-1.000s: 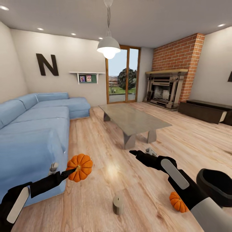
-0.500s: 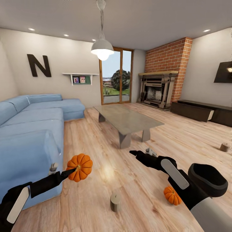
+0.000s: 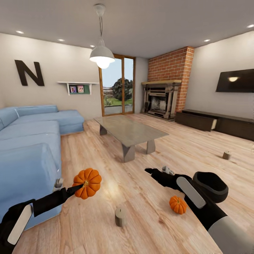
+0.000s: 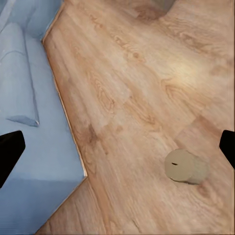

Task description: Place each of the two pumpkins and all three candles from the living room inside a cabinet in the living room (use any cabinet), then make sure every cabinet is closed, and position the cauldron so it is next to a table in the living room.

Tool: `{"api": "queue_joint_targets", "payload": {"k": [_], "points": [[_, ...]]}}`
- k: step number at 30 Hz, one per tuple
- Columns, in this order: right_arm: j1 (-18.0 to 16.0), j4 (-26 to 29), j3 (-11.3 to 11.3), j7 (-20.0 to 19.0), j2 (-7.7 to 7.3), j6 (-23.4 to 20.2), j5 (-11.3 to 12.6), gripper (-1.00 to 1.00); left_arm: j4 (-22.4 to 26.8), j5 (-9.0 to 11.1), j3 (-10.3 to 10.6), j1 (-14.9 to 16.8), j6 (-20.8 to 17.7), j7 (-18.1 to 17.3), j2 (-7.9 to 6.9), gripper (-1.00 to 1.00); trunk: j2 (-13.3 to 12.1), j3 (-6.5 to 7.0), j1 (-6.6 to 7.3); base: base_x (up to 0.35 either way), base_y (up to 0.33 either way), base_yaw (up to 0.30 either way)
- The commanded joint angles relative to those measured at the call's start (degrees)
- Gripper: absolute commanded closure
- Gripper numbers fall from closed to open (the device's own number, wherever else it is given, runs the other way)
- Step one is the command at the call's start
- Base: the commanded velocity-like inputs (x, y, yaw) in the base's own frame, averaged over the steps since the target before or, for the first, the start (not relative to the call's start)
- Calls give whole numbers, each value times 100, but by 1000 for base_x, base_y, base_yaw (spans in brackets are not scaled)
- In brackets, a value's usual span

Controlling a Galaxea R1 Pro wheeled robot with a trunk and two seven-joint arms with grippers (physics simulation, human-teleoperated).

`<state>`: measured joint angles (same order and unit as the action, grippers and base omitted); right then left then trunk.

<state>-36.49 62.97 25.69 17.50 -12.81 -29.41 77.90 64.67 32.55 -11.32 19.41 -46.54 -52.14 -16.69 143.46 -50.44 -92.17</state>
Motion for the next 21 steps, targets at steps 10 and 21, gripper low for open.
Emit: {"api": "queue_joint_targets", "payload": {"k": [10,21], "points": [[-7,-1565,-2,112,13,1210,67,-100,2,14,-10,2,-24,-7,-1,100,3,7,1,-1,0,-41],[-7,-2008,3,325,24,2055,119,-100,2,6,10,2,-21,2,4,100,3,7,1,0,0,0]]}}
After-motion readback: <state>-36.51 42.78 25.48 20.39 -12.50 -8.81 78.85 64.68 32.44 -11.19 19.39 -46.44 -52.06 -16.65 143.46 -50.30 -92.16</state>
